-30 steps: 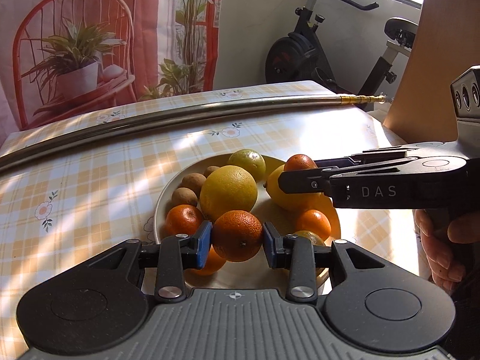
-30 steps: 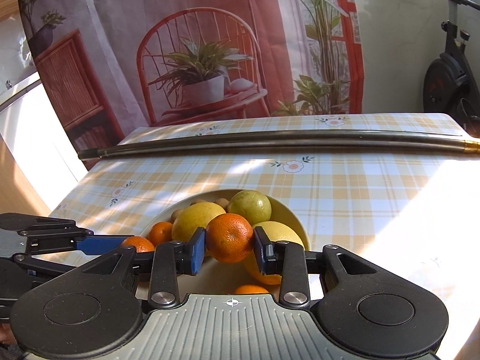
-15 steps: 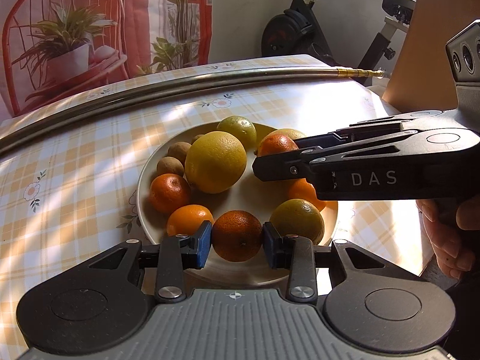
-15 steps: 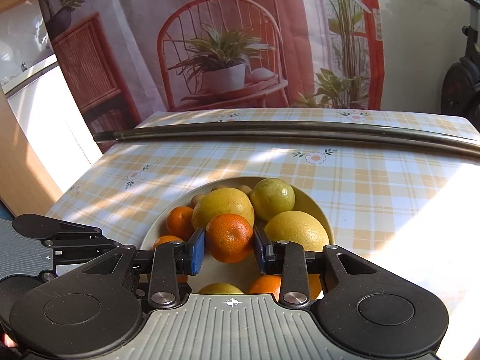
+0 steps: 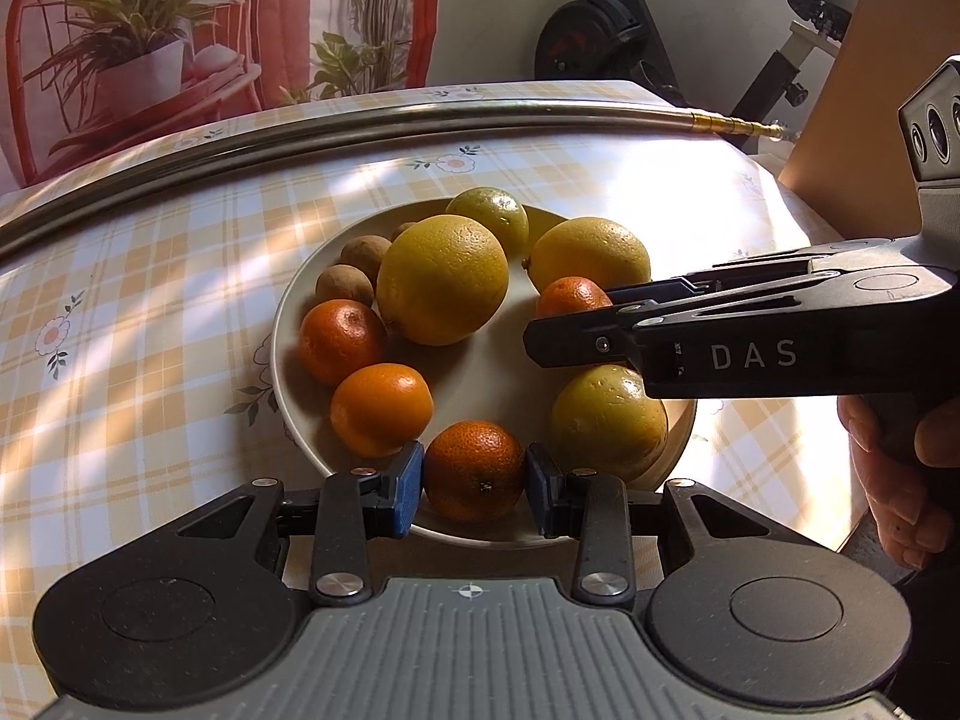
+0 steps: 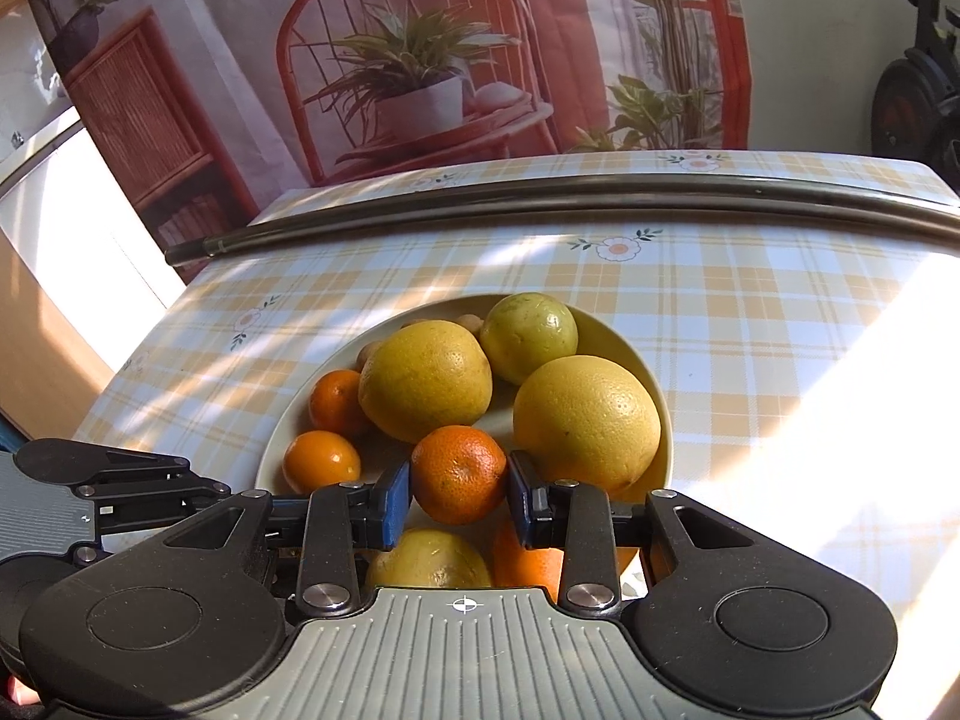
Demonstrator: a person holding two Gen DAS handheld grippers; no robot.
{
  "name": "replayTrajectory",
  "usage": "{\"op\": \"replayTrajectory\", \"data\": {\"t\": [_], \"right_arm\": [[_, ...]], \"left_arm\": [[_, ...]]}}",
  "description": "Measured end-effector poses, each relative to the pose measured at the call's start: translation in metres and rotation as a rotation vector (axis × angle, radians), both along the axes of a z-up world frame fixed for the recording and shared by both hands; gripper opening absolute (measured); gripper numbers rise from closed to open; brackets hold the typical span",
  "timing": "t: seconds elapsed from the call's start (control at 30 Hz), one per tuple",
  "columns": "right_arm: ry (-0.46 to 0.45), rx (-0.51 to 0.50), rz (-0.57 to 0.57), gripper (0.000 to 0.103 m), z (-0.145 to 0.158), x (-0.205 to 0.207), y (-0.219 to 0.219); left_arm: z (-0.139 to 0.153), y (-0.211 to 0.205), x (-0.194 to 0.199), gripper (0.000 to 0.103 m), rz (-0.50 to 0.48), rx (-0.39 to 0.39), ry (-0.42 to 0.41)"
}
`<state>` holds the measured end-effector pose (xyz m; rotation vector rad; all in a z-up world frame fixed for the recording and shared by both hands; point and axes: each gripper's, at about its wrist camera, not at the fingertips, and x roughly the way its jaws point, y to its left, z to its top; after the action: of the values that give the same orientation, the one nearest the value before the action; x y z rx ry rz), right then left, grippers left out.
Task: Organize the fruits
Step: 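Lower both tangerines onto the plate and open both grippers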
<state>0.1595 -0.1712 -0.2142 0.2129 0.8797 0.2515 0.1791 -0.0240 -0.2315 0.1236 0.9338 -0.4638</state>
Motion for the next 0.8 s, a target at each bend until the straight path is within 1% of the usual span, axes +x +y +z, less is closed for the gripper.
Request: {"op": "replayTrajectory", "data": {"t": [0.3,0.43,0.63,0.7,0.8], "right_arm": [[-0.001,-0.010,-0.004,0.031,0.000,-0.001,0.001],[-0.002,-0.017,-0.009,0.032,0.001,-0.002,0.001],[-0.014,-0.034,-0.026,0.033,0.005,-0.006,0.003],[-0.022,-0.037,-0.028,0.033,0.007,-0.008,0.004],[-0.044,-0.057,-0.023,0.034,0.014,-0.011,0.005]], "left_arm": [[0.001,0.000,-0.001,0.039,0.010,0.001,0.001],[0.004,0.004,-0.002,0.039,0.025,-0.015,-0.004],[0.012,0.008,-0.007,0.040,0.043,-0.023,-0.036],[0.016,0.009,-0.010,0.041,0.053,-0.022,-0.052],[0.022,0.014,-0.014,0.049,0.081,-0.026,-0.071]]}}
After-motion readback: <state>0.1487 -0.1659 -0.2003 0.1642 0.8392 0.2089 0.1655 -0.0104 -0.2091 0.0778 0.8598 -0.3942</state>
